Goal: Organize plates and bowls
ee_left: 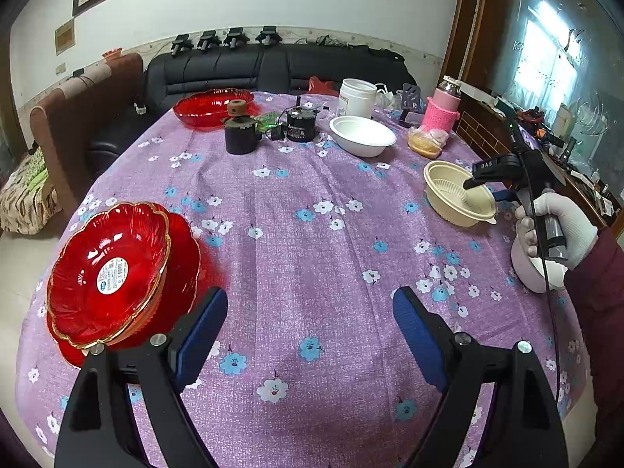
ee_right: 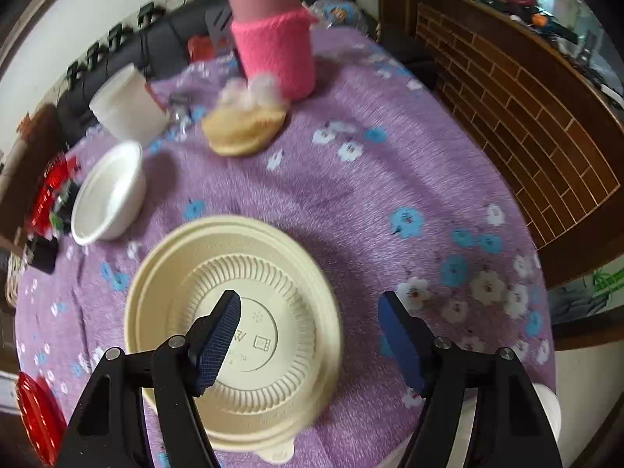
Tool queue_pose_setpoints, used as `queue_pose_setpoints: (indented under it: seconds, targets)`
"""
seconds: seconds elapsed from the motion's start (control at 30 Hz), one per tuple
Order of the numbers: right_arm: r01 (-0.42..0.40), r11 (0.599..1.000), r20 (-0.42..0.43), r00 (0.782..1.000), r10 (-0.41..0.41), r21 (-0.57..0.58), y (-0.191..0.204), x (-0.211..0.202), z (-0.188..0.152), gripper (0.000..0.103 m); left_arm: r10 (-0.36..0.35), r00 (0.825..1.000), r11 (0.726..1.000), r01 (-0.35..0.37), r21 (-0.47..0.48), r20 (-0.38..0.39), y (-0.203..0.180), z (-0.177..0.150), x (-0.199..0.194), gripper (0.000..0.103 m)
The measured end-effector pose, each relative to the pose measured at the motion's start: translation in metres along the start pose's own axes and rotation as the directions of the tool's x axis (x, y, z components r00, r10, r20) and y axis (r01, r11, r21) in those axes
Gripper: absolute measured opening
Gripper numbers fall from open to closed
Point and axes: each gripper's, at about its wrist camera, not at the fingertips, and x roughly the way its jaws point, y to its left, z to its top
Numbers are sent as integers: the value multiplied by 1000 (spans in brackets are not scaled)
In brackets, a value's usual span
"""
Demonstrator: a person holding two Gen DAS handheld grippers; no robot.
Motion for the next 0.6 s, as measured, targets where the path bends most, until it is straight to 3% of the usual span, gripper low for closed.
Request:
queue_pose_setpoints:
  seconds: [0.03, 0.1, 0.2, 0.33, 0.5, 0.6]
  targets:
    - [-21, 1000, -14, 1000, 22, 6, 1, 2, -4, 35, -6, 1000, 1000, 6, -5, -7, 1, 1, 2, 86]
    - [-78, 997, -42, 996, 77, -4, 5, 6, -12, 15, -15, 1000, 1000, 15, -14, -16, 2, 4, 4, 86]
    - [-130, 990, -61, 990, 127, -60, 20, 4, -30, 15, -24, 1000, 1000, 23, -20, -15, 1, 7, 7, 86]
    - [-255, 958, -128, 963, 239, -128, 44, -1, -59, 15, -52, 998, 998, 51, -35, -35, -2, 8, 15, 86]
    - [-394, 878, -241, 911, 334, -273, 82, -13, -109, 15, -93, 992, 994, 87, -69, -86, -4, 5, 32, 86]
    - [-440, 829, -272, 892, 361, -345, 96, -25, -133, 15, -98, 989, 993, 89, -78, -114, -5, 4, 44, 86]
